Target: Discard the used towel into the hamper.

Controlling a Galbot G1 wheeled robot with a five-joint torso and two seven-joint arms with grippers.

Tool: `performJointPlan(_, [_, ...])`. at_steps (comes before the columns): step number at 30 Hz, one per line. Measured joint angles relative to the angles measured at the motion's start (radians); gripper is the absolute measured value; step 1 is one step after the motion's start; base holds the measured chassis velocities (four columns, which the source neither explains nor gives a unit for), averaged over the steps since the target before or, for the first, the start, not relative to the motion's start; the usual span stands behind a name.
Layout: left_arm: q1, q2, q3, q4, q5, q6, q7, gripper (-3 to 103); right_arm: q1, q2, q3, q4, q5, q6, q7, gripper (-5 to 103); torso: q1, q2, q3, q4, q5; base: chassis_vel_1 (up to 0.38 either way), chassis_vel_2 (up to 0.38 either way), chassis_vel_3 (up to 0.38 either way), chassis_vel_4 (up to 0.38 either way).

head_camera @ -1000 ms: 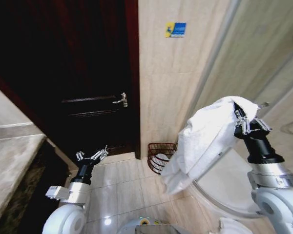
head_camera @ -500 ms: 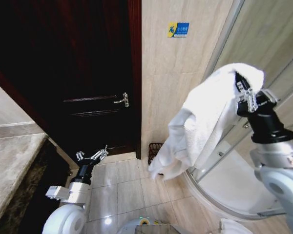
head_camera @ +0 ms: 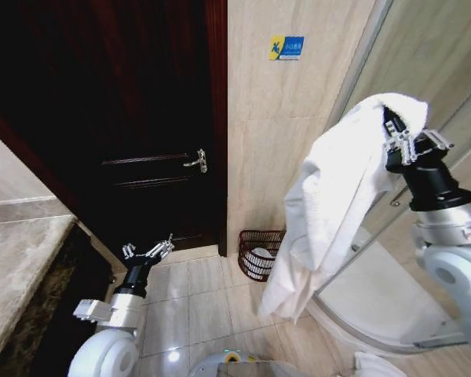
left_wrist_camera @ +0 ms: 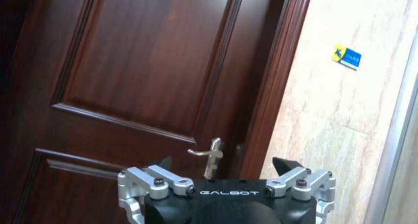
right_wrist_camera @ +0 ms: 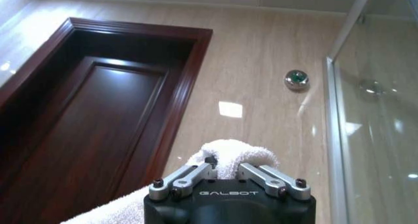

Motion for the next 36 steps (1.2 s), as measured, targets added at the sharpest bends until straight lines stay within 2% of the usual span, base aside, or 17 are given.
performJointPlan(7, [0.000, 0.000, 0.000, 0.000, 0.000, 0.000, 0.000, 100, 0.033, -0.042, 0.000, -0.045, 0.022, 0.001, -0.001, 4, 0.000, 0.000, 0.000, 0.0000, -0.0001, 0.000, 0.000, 0.000, 0.000])
performJointPlan(15, [0.000, 0.000, 0.000, 0.000, 0.000, 0.000, 0.000, 100, 0.159, -0.075, -0.069, -0.131, 0.031, 0.001, -0.001, 4, 0.000, 0.000, 0.000, 0.0001, 0.0001, 0.000, 0.000, 0.000, 0.000])
performJointPlan(23, [0.000, 0.000, 0.000, 0.000, 0.000, 0.000, 0.000, 100, 0.324, -0.109, -0.181, -0.223, 0.031, 0.001, -0.007, 4, 0.000, 0.000, 0.000, 0.0000, -0.0001, 0.000, 0.000, 0.000, 0.000])
performJointPlan(30, [0.000, 0.000, 0.000, 0.000, 0.000, 0.000, 0.000, 100, 0.470, -0.151, -0.317, -0.297, 0.030, -0.002, -0.008, 4, 0.000, 0.000, 0.000, 0.0000, 0.0001, 0.000, 0.000, 0.000, 0.000])
performJointPlan(33, [0.000, 0.000, 0.000, 0.000, 0.000, 0.000, 0.000, 100, 0.579, -0.176, -0.394, -0.339, 0.035, -0.005, -0.007, 4, 0.000, 0.000, 0.000, 0.0001, -0.0001, 0.000, 0.000, 0.000, 0.000])
performJointPlan(36, [0.000, 0.000, 0.000, 0.000, 0.000, 0.000, 0.000, 100, 0.632, -0.184, -0.427, -0.357, 0.037, -0.007, -0.007, 4, 0.000, 0.000, 0.000, 0.0001, -0.0005, 0.000, 0.000, 0.000, 0.000])
